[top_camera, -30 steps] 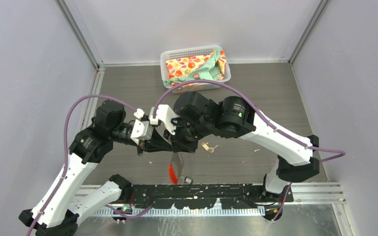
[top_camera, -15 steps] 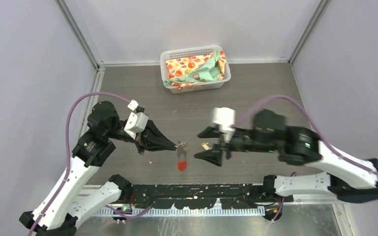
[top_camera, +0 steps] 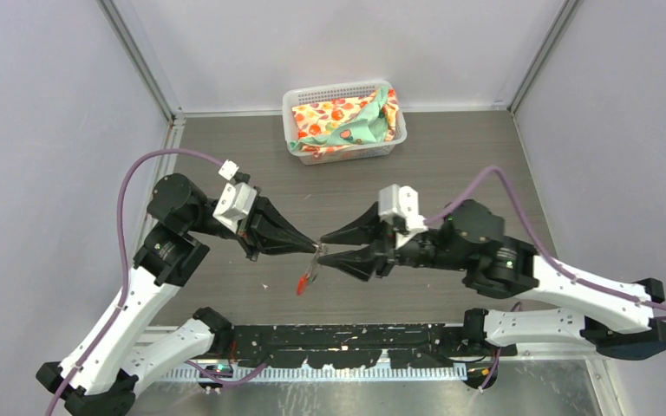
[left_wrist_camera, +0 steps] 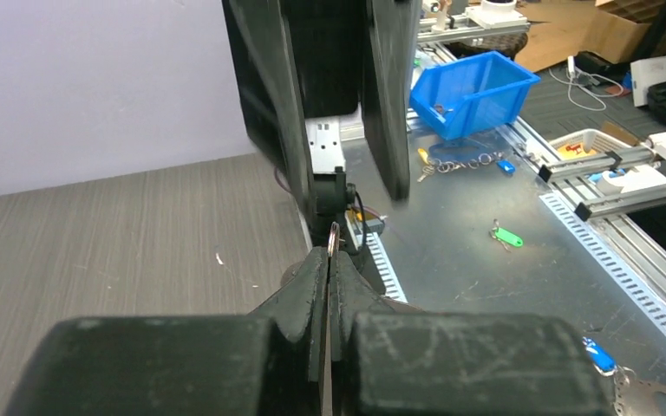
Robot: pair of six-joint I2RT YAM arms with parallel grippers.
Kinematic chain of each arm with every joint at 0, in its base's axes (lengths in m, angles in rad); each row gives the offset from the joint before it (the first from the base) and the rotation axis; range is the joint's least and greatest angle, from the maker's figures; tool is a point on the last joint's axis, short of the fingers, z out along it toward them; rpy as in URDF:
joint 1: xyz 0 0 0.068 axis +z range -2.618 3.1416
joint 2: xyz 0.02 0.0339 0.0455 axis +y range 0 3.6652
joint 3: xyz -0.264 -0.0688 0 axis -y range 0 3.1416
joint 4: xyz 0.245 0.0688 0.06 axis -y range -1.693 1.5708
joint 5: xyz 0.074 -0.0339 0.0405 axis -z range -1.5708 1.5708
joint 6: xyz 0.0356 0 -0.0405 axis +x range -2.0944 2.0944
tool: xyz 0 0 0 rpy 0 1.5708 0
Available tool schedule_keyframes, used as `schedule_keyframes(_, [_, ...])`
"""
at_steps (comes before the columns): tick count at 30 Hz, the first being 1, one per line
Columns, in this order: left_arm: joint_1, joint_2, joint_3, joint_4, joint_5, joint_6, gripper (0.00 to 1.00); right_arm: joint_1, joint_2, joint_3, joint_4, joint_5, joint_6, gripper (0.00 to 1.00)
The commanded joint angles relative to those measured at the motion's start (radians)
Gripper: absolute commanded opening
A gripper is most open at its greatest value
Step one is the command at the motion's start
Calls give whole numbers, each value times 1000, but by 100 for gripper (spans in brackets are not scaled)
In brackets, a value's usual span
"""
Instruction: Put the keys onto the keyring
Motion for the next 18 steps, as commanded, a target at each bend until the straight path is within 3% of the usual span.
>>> schedule_keyframes(1, [-4, 1, 39, 106, -64, -38, 0, 4, 26, -14, 173, 19, 14, 40])
schedule_keyframes(8, [-4, -1, 41, 122, -104, -64, 0, 4, 24, -23, 174, 57, 14, 25])
schedule_keyframes(10, [-5, 0, 43, 125, -111, -69, 0, 3, 18, -28, 158, 69, 15, 26])
schedule_keyframes(13, [-5, 0, 48, 125, -107, -76, 0, 3, 6, -39, 139, 99, 14, 36])
schedule_keyframes(18, [-5, 2, 50, 123, -117, -76, 0, 3, -12, -55, 129, 114, 15, 34])
